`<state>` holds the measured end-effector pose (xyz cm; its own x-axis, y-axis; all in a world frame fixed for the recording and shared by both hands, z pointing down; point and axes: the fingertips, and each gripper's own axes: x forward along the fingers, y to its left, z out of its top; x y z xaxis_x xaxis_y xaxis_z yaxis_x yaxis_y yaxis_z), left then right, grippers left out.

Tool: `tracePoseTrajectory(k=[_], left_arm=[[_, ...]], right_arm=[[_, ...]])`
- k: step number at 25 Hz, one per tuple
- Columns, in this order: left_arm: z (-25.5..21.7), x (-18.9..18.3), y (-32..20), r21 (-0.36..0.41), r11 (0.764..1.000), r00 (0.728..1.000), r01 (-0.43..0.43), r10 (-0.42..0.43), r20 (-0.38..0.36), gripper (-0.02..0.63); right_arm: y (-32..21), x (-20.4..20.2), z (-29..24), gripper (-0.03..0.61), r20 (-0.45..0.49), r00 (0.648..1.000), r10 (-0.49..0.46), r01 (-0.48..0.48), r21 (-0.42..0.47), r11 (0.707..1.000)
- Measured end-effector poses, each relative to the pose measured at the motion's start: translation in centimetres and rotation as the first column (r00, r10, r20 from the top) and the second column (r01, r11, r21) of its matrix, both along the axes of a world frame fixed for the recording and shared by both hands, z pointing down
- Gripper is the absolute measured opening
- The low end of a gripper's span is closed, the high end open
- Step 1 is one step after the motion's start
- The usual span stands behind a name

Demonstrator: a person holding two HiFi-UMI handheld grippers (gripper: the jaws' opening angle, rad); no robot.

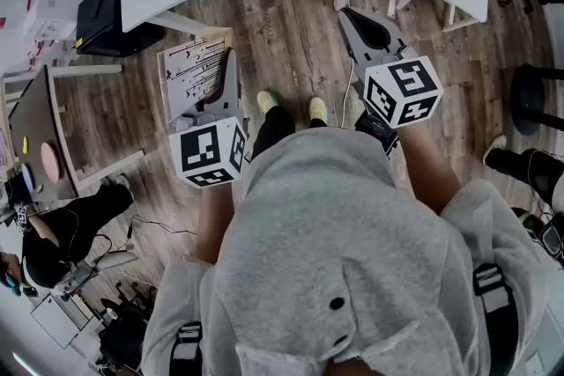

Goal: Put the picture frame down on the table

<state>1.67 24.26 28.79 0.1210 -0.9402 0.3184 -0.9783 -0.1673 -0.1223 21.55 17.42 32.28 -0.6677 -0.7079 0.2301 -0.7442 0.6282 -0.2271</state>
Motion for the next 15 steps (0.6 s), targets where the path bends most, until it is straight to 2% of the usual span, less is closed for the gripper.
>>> tracePoseTrajectory(k=[7, 15], left_arm=[[-0.53, -0.49, 0.07, 0.018, 1.0, 1.0, 0.012, -0.013, 0.018, 0.192], [-0.47, -0.4, -0.55, 0.039, 0.999, 1.0, -0.013, 0.012, 0.025, 0.19]], right_arm=[[0.15, -0.59, 0.34, 0.028, 0.013, 1.0, -0.009, 0.009, -0.003, 1.0], [-0.07, -0.85, 0.17, 0.028, 0.018, 1.0, 0.003, -0.004, 0.011, 1.0]])
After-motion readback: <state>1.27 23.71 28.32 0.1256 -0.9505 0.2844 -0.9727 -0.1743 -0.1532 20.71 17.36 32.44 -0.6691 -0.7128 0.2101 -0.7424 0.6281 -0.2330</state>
